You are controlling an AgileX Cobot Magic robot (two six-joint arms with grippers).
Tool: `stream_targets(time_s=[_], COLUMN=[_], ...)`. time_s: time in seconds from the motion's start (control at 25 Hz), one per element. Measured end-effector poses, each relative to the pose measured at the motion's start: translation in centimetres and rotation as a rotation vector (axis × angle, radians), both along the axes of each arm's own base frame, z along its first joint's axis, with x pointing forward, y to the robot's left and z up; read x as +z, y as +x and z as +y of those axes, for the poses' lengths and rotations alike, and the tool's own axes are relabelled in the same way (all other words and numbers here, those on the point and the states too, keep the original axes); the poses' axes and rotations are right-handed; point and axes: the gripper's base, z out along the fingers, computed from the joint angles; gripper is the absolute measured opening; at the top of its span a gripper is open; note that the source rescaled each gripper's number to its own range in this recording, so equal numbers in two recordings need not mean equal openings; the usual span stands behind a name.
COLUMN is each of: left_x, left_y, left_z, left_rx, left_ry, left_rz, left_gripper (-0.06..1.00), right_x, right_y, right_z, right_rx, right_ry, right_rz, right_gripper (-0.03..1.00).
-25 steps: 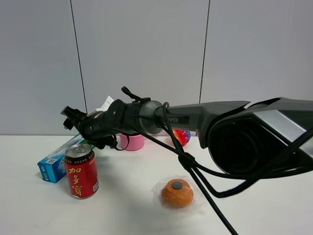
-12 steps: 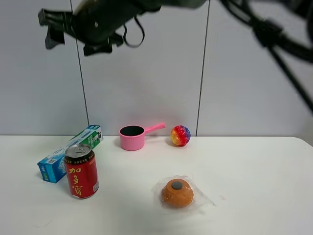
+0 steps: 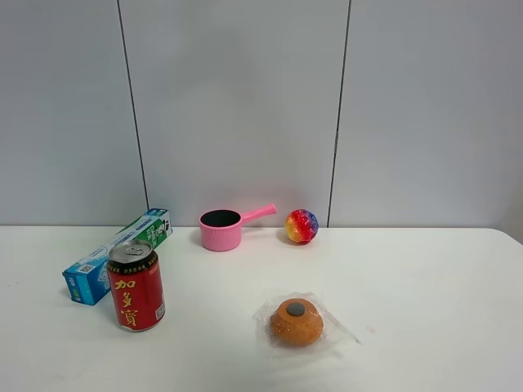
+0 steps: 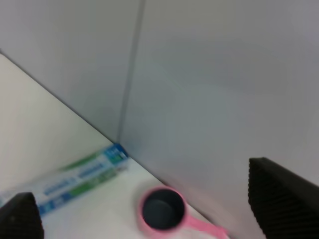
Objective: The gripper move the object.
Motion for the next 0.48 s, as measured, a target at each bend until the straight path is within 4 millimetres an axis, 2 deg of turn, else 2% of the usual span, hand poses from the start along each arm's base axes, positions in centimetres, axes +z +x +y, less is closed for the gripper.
stream_targets(time_s=[0.2,0.36,0.48], left_x=[0.0,0.0,0.0], left_y=[0.0,0.0,0.0], left_z=[0.0,0.0,0.0], left_rx=[0.0,0.0,0.0], left_ry=[0.0,0.0,0.0], left_rz=[0.0,0.0,0.0], left_gripper=[1.0,1.0,1.0], right_x=[2.2,4.7,5.8], right_y=[-2.2,-4.1,-5.7], right_z=[-3.5,-5.7,-7.3], right_rx=[-0.081,-0.111,-0.114], right_ry=[-0.124,-0.105,-0.094], right_rz=[0.006,-0.052,-0.062], right_gripper=[0.72,0.72,0.72])
